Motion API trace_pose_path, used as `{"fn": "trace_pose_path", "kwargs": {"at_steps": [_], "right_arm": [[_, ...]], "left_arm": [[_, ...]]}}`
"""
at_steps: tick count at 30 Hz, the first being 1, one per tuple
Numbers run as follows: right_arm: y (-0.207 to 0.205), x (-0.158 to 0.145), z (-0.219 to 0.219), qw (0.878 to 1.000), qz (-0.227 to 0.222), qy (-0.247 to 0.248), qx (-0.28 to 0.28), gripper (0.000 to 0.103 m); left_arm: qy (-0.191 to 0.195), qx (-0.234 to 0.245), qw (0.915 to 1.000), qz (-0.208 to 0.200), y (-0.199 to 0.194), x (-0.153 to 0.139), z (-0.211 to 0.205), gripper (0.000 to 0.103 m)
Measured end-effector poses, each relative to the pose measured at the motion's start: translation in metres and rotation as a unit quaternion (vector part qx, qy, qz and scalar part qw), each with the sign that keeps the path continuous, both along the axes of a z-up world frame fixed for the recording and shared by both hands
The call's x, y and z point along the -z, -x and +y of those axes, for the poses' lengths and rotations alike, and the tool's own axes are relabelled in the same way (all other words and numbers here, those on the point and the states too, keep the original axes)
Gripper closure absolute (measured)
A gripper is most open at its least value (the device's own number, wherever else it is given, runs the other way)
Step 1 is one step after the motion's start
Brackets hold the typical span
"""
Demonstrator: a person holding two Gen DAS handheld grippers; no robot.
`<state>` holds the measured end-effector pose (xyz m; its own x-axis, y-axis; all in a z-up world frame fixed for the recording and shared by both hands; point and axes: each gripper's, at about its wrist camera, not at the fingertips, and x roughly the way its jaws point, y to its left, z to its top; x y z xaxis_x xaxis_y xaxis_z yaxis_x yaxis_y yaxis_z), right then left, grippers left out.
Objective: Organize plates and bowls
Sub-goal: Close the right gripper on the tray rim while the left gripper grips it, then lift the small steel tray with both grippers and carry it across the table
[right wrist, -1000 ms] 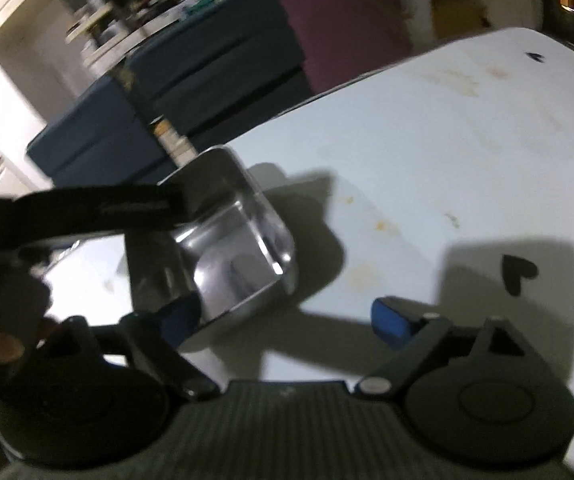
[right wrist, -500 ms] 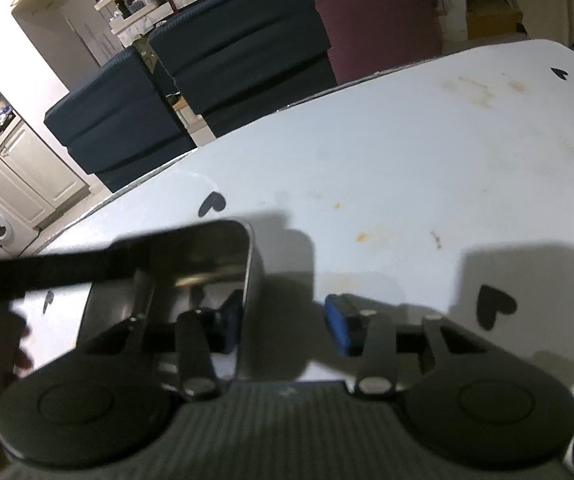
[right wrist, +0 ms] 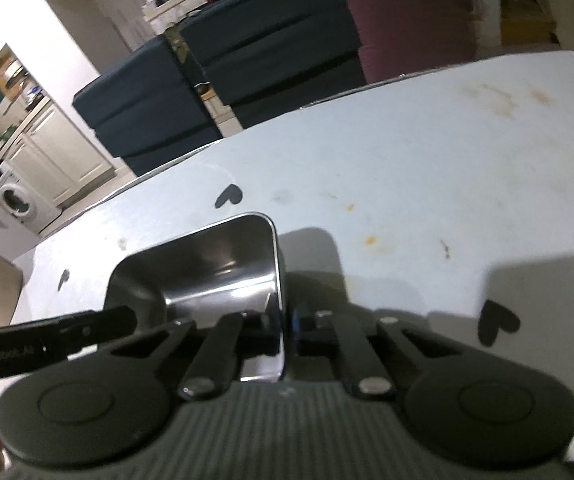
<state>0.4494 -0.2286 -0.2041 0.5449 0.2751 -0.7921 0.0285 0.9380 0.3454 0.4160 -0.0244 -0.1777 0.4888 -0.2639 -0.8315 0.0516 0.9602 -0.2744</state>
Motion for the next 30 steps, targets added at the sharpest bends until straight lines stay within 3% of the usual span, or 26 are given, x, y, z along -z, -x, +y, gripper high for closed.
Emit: {"fn": "trace_pose_path", "kwargs": {"at_steps": [5,6,16,25,30], "right_arm": [[0.002,0.0,0.002,1.0,-0.002,0.013,-0.019,0.097],[0.003,0.0,0.001,1.0,-0.002,0.012,-0.023,0.097],[0.029,-0.028,-0.003,0.998,-0.031,0.035,-0.046,0.097],[0.066,-0.076,-0.009,0.995,-0.055,0.029,-0.073,0.097],[0.094,-0.102,-0.016,0.992,-0.065,0.048,-0.094,0.097]], "left_arm": [[0.02,0.003,0.9998,-0.004,0.007,-0.002,0.0,0.096],[0.017,0.007,0.9998,-0.007,0.008,-0.004,-0.002,0.098],[0.022,0.006,0.9988,-0.042,0.042,-0.038,-0.011,0.097],[0.035,-0.008,0.9963,-0.078,0.104,-0.084,-0.016,0.097],[0.053,-0.005,0.9949,-0.085,0.133,-0.095,-0.025,0.096]]}}
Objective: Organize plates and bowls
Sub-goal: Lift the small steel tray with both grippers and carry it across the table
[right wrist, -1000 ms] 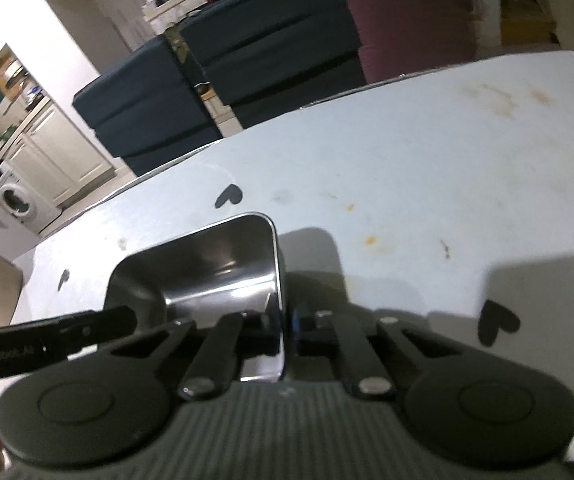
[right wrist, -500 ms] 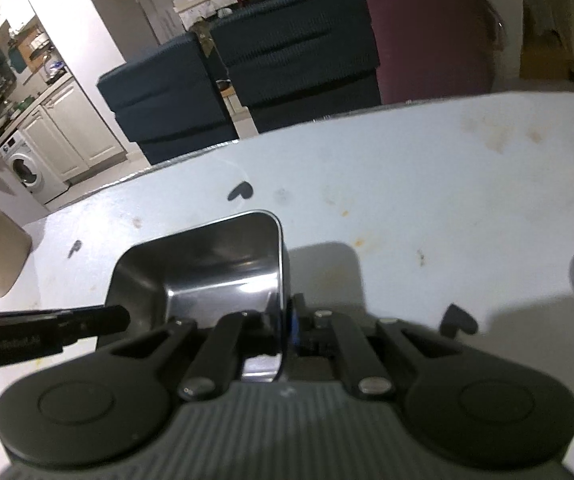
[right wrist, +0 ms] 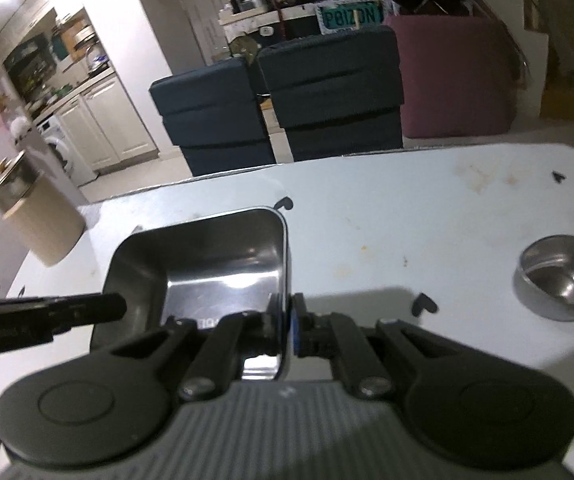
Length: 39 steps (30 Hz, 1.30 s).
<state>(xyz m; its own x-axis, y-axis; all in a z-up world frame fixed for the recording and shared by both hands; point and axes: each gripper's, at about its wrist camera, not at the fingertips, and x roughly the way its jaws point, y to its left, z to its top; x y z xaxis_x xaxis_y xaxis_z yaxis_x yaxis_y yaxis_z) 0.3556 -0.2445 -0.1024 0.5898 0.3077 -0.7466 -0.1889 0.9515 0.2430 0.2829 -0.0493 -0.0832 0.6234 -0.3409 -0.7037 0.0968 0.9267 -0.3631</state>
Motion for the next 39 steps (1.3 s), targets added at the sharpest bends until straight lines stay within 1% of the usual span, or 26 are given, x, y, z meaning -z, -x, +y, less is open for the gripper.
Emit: {"fn": "trace_pose_path", "kwargs": {"at_steps": [3,9,15,20,24,30,33,35,39], "right_arm": [[0.016,-0.011,-0.009,1.0,-0.004,0.007,-0.001,0.097],[0.055,-0.026,-0.027,1.0,-0.018,0.025,0.006,0.096],[0.087,-0.031,-0.05,0.999,-0.024,0.017,0.031,0.095],[0.113,-0.032,-0.069,0.998,-0.015,-0.001,0.06,0.096],[0.126,-0.032,-0.081,0.996,-0.012,-0.001,0.088,0.096],[0.139,-0.023,-0.1,0.995,-0.004,0.008,0.103,0.096],[0.144,-0.017,-0.107,0.995,0.0,0.018,0.102,0.096],[0.148,-0.014,-0.11,0.994,0.005,0.025,0.103,0.095],[0.147,-0.009,-0.114,0.993,0.014,0.041,0.109,0.095]], "left_arm": [[0.008,0.004,0.9999,-0.006,0.015,-0.004,-0.008,0.097],[0.04,0.019,0.999,-0.01,0.037,-0.006,-0.021,0.097],[0.056,0.044,0.9973,-0.019,0.058,-0.01,-0.036,0.096],[0.063,0.055,0.9962,-0.021,0.071,-0.008,-0.054,0.097],[0.057,0.073,0.9955,-0.02,0.075,-0.005,-0.072,0.097],[0.043,0.105,0.9935,-0.008,0.076,0.009,-0.091,0.097],[0.03,0.121,0.9921,-0.012,0.077,0.016,-0.103,0.097],[0.014,0.13,0.9913,-0.012,0.075,0.022,-0.112,0.097],[-0.008,0.139,0.9902,0.004,0.073,0.032,-0.121,0.097]]}}
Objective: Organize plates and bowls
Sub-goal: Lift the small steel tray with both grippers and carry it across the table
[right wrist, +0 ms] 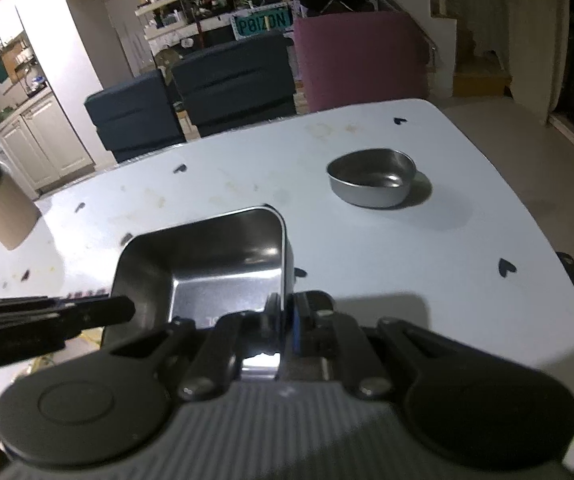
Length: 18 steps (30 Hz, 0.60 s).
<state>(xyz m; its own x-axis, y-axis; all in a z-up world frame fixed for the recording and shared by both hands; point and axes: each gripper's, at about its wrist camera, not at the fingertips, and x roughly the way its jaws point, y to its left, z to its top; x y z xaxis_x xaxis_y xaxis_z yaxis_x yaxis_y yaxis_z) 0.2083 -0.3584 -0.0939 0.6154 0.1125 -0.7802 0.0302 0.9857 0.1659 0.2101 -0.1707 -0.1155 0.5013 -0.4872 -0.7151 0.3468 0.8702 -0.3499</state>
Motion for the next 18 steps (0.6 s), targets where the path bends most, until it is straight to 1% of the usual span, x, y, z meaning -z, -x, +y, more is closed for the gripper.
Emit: {"fn": "trace_pose_path", "kwargs": {"at_steps": [6,13,18], "right_arm": [[-0.006,0.006,0.007,0.999,0.012,0.029,-0.014,0.094],[-0.005,0.009,0.017,0.998,0.015,0.062,-0.027,0.092],[-0.008,0.012,0.015,0.997,0.022,0.07,-0.027,0.092]], "left_arm": [[-0.03,0.013,0.9993,0.017,-0.004,0.014,-0.005,0.096],[-0.041,0.022,0.9985,0.028,-0.005,0.023,-0.012,0.095],[-0.051,0.03,0.9976,0.034,-0.005,0.028,-0.018,0.094]]}}
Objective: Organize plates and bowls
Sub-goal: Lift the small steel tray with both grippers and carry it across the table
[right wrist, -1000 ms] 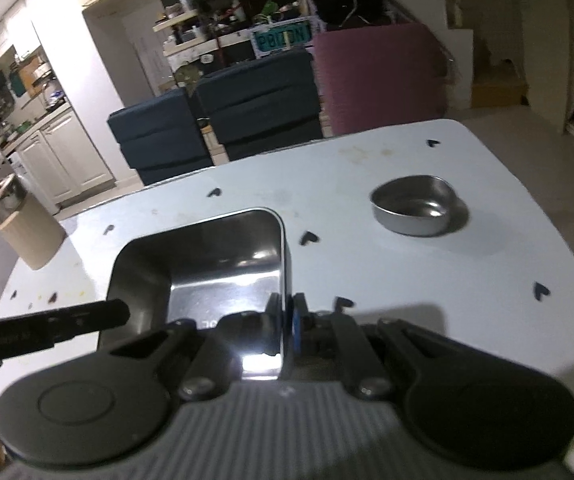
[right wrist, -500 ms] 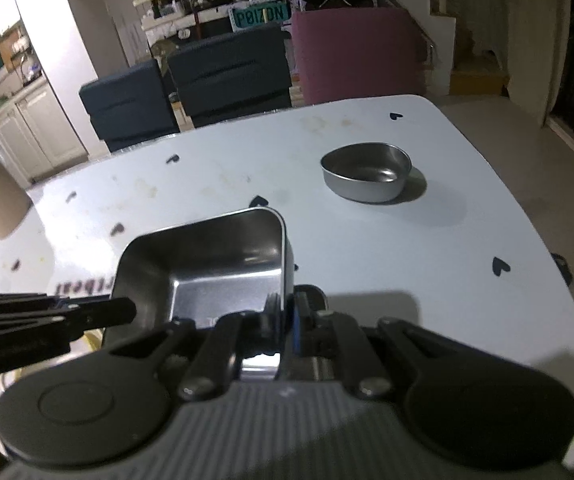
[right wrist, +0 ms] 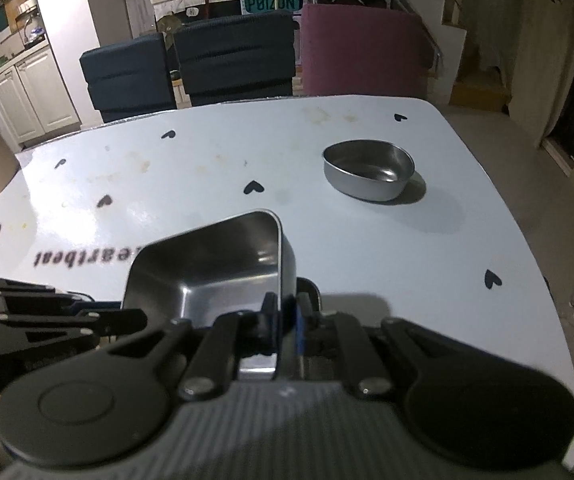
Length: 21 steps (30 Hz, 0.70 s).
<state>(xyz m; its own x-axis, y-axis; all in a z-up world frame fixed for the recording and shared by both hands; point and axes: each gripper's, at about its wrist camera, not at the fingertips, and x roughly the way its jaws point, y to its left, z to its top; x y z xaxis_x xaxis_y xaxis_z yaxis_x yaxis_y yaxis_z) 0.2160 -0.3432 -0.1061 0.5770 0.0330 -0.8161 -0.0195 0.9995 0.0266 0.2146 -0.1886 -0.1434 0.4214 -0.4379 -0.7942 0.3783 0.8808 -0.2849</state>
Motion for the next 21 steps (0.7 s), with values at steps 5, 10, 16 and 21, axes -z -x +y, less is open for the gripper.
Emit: {"fn": "trace_pose_path", "kwargs": {"at_steps": [5,10,16,21], "right_arm": [[-0.001,0.005,0.002,1.0,0.008,0.013,-0.004,0.092],[-0.003,0.012,0.006,0.999,0.018,0.028,-0.008,0.092],[-0.009,0.019,0.006,0.998,0.027,0.047,-0.011,0.093],[-0.013,0.024,0.005,0.998,0.027,0.052,-0.007,0.098]], "left_arm": [[-0.013,0.005,0.9999,0.004,0.001,0.006,-0.004,0.093],[-0.02,0.01,0.9997,0.007,0.001,0.01,-0.008,0.093],[-0.018,0.014,0.9997,0.011,-0.001,0.013,-0.009,0.092],[-0.026,0.02,0.9994,0.007,-0.001,0.014,-0.012,0.092]]}}
